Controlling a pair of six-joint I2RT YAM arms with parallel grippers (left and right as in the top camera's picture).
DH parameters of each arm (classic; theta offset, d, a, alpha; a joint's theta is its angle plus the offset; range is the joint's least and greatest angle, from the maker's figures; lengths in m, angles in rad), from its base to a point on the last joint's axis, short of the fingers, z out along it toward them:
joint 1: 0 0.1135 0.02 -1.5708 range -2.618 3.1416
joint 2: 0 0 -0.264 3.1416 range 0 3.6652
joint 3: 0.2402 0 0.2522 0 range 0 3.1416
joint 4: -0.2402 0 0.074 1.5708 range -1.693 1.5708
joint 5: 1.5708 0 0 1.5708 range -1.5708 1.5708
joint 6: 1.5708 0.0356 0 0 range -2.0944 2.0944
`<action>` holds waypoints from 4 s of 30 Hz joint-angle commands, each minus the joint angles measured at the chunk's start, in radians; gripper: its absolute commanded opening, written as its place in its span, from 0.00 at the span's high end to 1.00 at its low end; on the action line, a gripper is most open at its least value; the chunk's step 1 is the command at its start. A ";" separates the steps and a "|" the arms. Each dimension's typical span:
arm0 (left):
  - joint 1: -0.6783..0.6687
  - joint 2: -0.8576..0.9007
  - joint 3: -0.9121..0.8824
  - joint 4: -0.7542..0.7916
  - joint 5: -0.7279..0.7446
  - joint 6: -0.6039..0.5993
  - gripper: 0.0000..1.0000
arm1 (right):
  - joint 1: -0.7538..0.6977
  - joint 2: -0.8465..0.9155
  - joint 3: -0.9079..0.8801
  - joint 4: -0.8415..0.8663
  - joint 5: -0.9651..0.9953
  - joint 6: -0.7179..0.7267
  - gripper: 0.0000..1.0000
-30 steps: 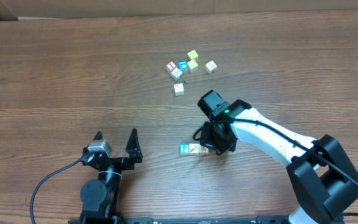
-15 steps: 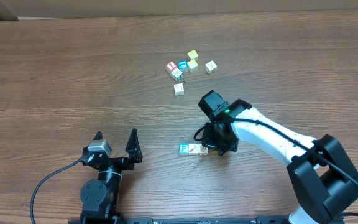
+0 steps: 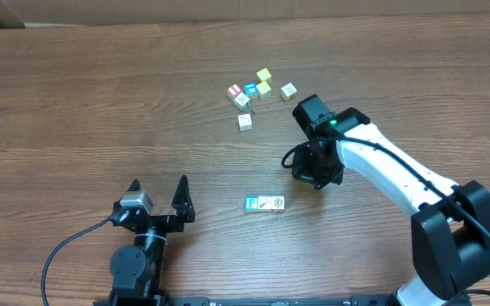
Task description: Flip 3 blocks
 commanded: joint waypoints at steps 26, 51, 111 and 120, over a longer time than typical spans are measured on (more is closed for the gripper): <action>0.005 -0.011 -0.003 0.002 0.008 0.015 0.00 | -0.007 0.000 0.018 0.008 0.010 -0.043 0.87; 0.005 -0.011 -0.003 0.002 0.008 0.015 0.00 | -0.006 0.000 0.018 0.004 -0.033 -0.043 0.60; -0.044 1.445 1.482 -1.382 0.267 0.021 0.96 | -0.064 -0.213 -0.151 0.008 -0.063 -0.002 0.96; -0.142 1.442 1.061 -1.040 0.171 -0.143 0.96 | -0.046 -0.213 -0.258 0.162 -0.069 0.076 0.96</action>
